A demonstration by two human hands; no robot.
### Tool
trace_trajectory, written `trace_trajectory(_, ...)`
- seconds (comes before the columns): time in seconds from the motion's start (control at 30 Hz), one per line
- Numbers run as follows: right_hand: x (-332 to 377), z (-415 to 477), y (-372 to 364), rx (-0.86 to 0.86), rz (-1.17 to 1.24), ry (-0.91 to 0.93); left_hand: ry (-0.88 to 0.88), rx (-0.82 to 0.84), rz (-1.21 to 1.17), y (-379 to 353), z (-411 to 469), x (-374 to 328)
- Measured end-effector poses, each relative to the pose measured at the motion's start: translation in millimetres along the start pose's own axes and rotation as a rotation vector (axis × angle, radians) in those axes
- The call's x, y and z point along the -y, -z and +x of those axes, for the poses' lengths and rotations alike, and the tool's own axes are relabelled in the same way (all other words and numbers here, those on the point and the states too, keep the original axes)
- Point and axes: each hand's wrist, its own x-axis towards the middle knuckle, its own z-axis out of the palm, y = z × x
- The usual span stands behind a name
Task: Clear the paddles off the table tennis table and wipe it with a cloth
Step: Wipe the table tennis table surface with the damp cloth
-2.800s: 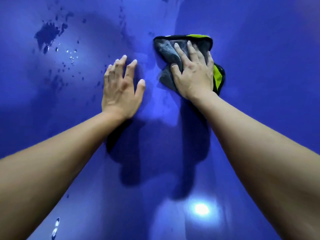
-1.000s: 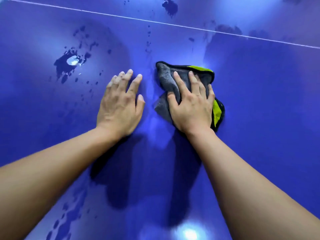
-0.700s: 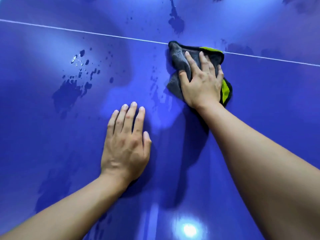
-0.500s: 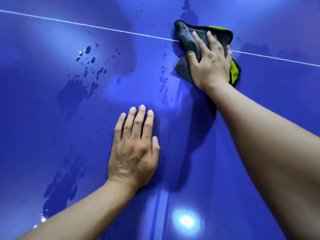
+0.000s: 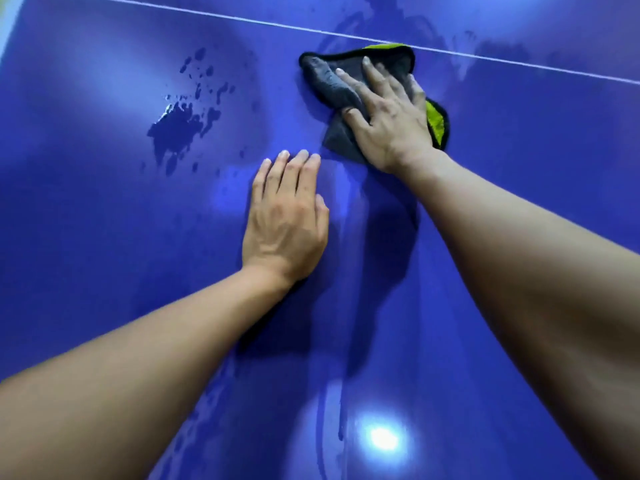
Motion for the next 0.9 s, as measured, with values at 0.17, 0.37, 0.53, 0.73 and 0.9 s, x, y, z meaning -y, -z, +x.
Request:
trace_trajectory(0.17,29.9,-86.5,-9.7,-0.016,0.006,0.02,0.023,-0.079,-0.252,21.4,-19.9,-0.4)
trace_trajectory(0.37,71.1,-206.9,-17.5,-0.039,0.01,0.039,-0.064,-0.006,-0.13,48.6,-148.6,-2.8)
trace_trajectory(0.53,102.3,-311.7,-22.4,-0.037,0.024,0.073,-0.008,-0.004,-0.049,62.1,-283.4,-6.6)
trace_trajectory(0.73,144.7,-445.5,-30.2,-0.073,0.085,0.1,0.081,-0.004,-0.04,71.5,-391.1,-10.5)
trace_trajectory(0.9,177.1,-534.5,-38.5,-0.044,0.134,0.08,0.18,0.051,-0.018,88.5,-437.8,-6.2)
